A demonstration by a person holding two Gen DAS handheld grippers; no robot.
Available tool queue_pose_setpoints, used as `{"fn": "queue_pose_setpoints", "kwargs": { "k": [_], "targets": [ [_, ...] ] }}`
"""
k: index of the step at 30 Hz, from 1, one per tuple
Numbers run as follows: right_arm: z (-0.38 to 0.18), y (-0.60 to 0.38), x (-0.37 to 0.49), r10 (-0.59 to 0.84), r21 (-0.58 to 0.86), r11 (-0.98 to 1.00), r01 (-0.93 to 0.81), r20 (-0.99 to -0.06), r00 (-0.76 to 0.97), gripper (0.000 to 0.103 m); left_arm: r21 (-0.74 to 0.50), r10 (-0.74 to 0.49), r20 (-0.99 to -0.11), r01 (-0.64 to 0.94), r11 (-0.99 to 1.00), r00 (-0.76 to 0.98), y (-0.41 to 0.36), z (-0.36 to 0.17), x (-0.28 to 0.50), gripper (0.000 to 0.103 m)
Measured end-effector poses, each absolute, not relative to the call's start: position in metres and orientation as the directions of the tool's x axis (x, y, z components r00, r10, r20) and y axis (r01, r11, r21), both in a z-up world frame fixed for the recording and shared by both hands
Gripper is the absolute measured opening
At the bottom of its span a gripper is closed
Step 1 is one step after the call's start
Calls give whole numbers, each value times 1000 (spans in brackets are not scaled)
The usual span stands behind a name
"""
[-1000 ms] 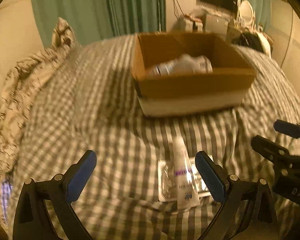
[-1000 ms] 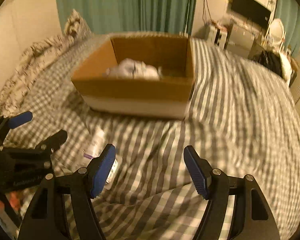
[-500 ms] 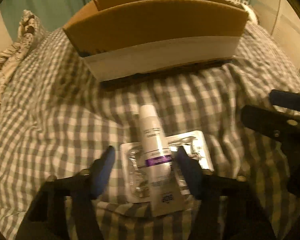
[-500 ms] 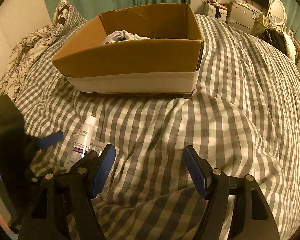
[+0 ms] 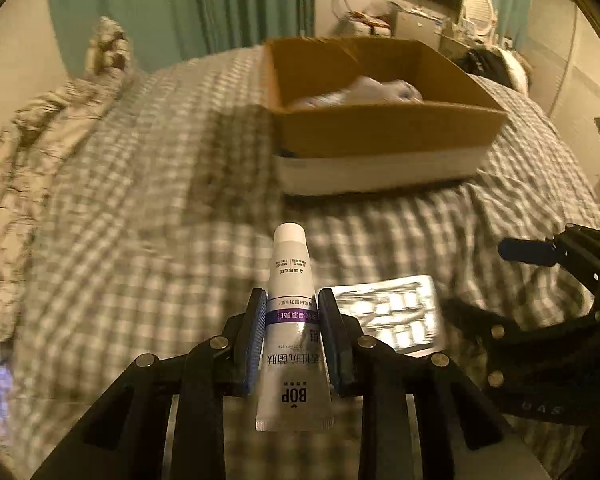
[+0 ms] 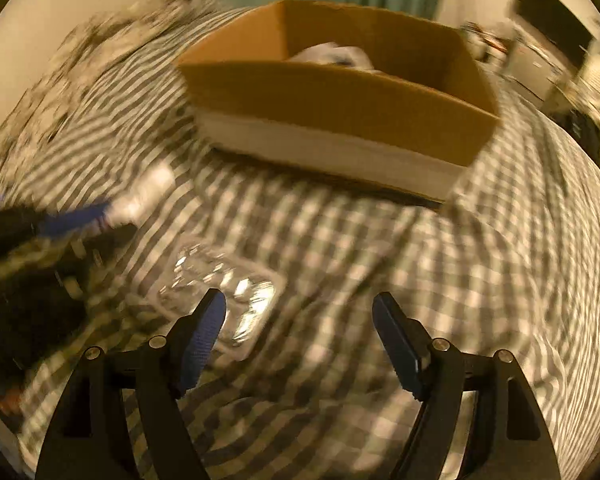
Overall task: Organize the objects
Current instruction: 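Grasp the white BOP tube with the left tool while the right tool grasps the silver blister pack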
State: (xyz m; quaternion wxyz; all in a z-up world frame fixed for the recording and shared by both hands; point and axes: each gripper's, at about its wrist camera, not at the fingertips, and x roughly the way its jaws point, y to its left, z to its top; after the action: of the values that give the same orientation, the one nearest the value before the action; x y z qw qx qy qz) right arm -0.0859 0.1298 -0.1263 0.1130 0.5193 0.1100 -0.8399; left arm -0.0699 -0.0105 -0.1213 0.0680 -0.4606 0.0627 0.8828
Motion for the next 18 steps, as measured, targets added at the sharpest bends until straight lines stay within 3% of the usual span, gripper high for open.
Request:
{"fn": "queue_pose_setpoints", "kwargs": {
  "k": [4, 7, 11, 18],
  "targets": [
    [-132, 100, -81, -81, -129, -872, 472, -913, -400, 76, 93, -5, -821, -125, -988, -571, -35, -121, -66, 27],
    [-146, 73, -76, -23, -234, -772, 591, -919, -394, 83, 110, -35, -834, -103, -988, -551, -46, -128, -64, 27],
    [-169, 55, -76, 37, -313, -683, 660, -918, -396, 84, 96, -40, -845, -78, -992, -533, -59, -135, -59, 27],
    [-196, 48, -103, 12, -241, -710, 662, -943, -331, 85, 40, -9, -868, -52, -998, -497, -69, -146, -64, 27]
  ]
}}
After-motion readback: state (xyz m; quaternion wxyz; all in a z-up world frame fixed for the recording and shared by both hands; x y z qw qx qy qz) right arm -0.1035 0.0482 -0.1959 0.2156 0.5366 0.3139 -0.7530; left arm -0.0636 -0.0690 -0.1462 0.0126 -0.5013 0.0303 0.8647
